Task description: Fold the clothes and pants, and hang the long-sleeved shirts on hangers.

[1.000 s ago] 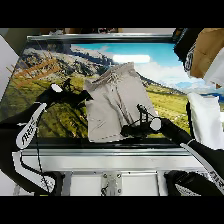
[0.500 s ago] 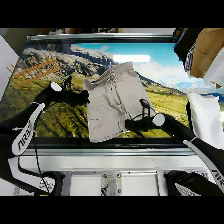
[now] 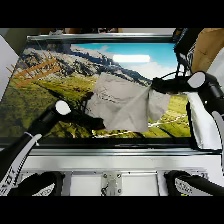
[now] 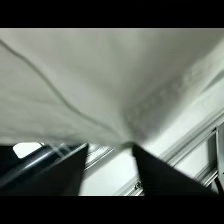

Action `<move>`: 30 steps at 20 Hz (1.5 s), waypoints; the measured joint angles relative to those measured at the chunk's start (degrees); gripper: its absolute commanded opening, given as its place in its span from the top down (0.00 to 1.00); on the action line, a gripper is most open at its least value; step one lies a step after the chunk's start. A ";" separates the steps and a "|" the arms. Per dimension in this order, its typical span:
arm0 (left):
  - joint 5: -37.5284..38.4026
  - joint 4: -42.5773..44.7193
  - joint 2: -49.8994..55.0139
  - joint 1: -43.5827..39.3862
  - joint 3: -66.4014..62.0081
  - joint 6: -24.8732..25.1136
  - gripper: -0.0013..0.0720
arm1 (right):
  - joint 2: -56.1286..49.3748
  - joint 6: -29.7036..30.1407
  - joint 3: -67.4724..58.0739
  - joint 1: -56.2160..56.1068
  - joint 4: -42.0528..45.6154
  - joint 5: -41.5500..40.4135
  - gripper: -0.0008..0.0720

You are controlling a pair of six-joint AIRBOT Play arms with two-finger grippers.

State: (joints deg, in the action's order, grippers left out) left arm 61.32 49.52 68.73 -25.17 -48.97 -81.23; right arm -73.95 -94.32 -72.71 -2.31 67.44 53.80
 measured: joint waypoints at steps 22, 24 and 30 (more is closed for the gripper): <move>-19.63 4.66 -3.10 12.48 10.88 -13.09 0.01 | 9.31 2.01 1.03 13.22 5.70 11.74 0.02; -21.70 3.93 -1.73 12.46 11.26 -14.23 0.01 | 10.05 2.21 2.69 13.22 5.66 12.00 0.02; -21.20 2.97 7.56 8.59 5.49 -15.41 0.01 | 11.08 2.38 5.64 13.22 5.27 12.15 0.02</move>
State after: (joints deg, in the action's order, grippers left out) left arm 40.12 52.49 76.29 -16.58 -43.48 -96.64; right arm -62.87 -91.94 -67.07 10.92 72.71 65.95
